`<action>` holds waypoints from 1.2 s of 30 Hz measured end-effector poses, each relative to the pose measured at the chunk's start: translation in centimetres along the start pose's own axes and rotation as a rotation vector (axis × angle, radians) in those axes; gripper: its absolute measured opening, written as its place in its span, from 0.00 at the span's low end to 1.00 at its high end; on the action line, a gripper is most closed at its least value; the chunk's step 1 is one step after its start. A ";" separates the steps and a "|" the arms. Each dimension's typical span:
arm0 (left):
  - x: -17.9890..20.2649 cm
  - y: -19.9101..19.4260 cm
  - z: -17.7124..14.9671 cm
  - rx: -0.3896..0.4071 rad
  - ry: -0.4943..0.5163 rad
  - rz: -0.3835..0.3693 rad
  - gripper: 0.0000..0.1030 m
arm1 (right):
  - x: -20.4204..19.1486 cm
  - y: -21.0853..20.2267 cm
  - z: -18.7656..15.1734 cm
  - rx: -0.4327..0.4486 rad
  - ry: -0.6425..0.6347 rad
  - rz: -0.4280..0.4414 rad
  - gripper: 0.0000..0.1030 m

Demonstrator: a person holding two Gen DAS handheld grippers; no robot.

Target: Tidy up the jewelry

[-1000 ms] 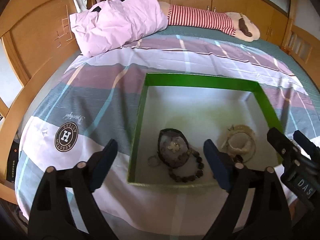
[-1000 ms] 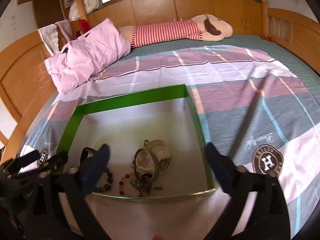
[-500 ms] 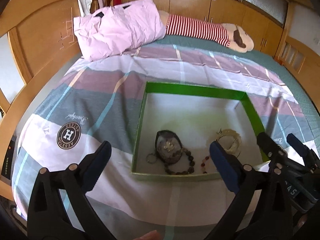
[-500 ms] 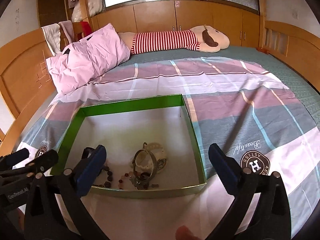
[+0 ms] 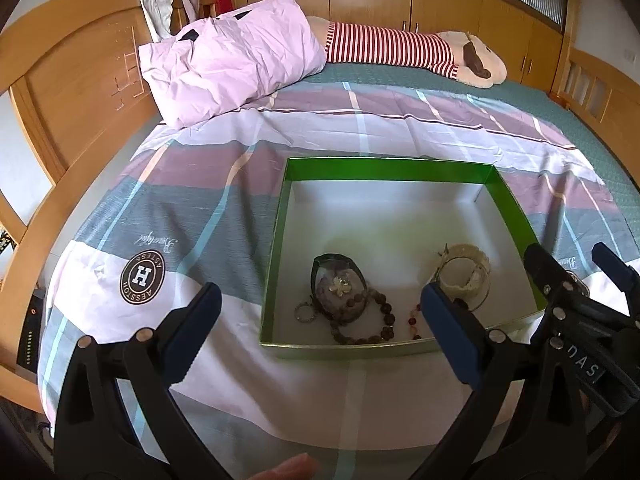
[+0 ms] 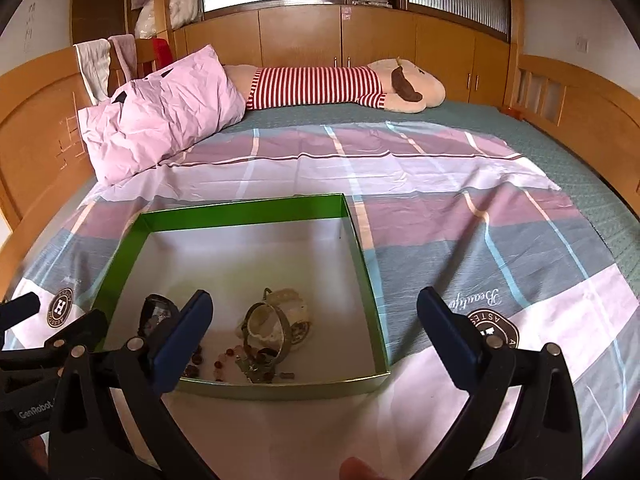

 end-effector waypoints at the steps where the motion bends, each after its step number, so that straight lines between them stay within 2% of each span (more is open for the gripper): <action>1: 0.0 0.0 0.0 -0.001 0.000 0.000 0.98 | 0.0 0.1 0.0 -0.001 0.000 0.001 0.99; 8: 0.0 0.3 0.0 -0.014 -0.012 -0.021 0.98 | 0.1 0.1 -0.1 -0.002 0.003 0.001 0.99; 36: 0.2 0.8 -0.3 -0.032 0.004 0.002 0.98 | 0.1 1.0 -0.5 -0.022 0.018 -0.005 0.99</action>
Point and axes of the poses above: each gripper's, at about its wrist camera, not at the fingertips, and y roughly the way its jaws point, x to its right, z to its top, the point moved 6 cm from there along y, roughly the way its jaws point, and after that the axes turned 11 degrees about -x, right-handed, at the moved point
